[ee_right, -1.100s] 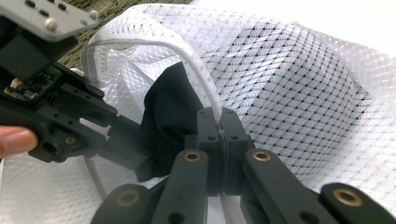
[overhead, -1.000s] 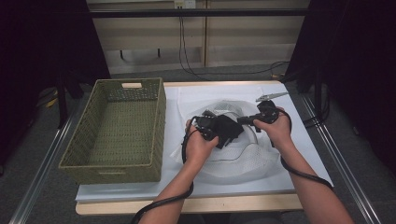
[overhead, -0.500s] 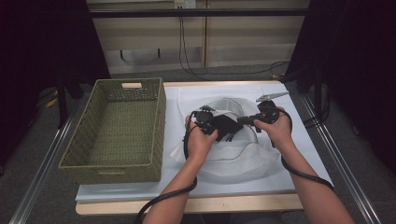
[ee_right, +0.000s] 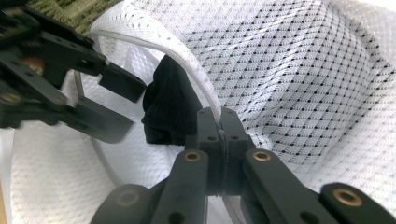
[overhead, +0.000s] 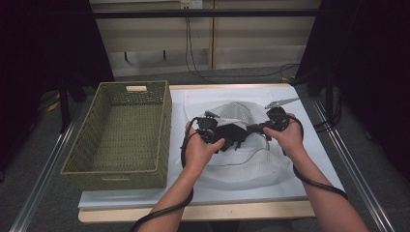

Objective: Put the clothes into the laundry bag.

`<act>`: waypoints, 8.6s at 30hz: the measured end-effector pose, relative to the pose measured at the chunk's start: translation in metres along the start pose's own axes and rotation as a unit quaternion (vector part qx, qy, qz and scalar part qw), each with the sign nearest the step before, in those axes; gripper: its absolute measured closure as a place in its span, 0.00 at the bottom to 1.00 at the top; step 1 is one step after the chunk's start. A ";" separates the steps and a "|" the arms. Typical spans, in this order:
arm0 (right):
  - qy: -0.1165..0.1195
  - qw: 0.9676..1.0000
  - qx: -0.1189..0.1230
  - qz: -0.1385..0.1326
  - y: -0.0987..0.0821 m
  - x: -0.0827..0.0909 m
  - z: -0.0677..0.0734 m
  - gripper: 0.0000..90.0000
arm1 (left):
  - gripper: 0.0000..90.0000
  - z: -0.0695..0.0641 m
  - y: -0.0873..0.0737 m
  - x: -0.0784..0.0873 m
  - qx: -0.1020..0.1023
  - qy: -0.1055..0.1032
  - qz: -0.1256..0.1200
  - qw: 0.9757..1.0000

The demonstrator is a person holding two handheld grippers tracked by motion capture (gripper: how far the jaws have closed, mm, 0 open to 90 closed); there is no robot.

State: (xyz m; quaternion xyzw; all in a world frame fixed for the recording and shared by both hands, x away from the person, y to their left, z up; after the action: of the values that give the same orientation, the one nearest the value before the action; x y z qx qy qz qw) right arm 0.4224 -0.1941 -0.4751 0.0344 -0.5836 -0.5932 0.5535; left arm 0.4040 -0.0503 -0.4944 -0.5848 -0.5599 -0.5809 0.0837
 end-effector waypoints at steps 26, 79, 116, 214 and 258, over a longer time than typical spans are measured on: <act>-0.020 0.999 0.024 0.031 -0.028 0.008 0.007 1.00 | 0.25 -0.002 -0.024 0.023 -0.028 -0.017 0.003 0.999; -0.018 0.994 0.070 0.077 -0.083 0.017 0.041 0.93 | 0.19 0.059 -0.046 0.024 -0.002 0.082 -0.009 0.997; -0.146 0.987 -0.063 0.013 -0.109 0.091 -0.031 0.52 | 0.84 0.061 -0.066 0.030 0.023 0.101 0.057 0.993; -0.235 0.970 -0.052 0.043 -0.111 0.101 -0.065 0.87 | 0.34 0.054 -0.075 0.028 0.047 0.082 0.035 0.995; -0.026 0.998 0.032 0.045 -0.029 -0.033 0.079 0.63 | 0.24 0.030 -0.105 0.037 0.020 0.045 0.030 0.998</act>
State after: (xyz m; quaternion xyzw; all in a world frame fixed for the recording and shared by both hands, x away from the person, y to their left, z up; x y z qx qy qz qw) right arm 0.3634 -0.1277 -0.4911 0.0104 -0.6171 -0.5495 0.5632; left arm 0.3313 0.0302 -0.5326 -0.5731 -0.5492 -0.5925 0.1376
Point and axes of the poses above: each handheld gripper's, and its own axes: x roughly backward along the jaws, y roughly out of its top, z roughly to its left, the point moved 9 cm from there along -x, roughly forward along the jaws, and after that the axes turned 4 degrees about y, right-handed, at the moved point
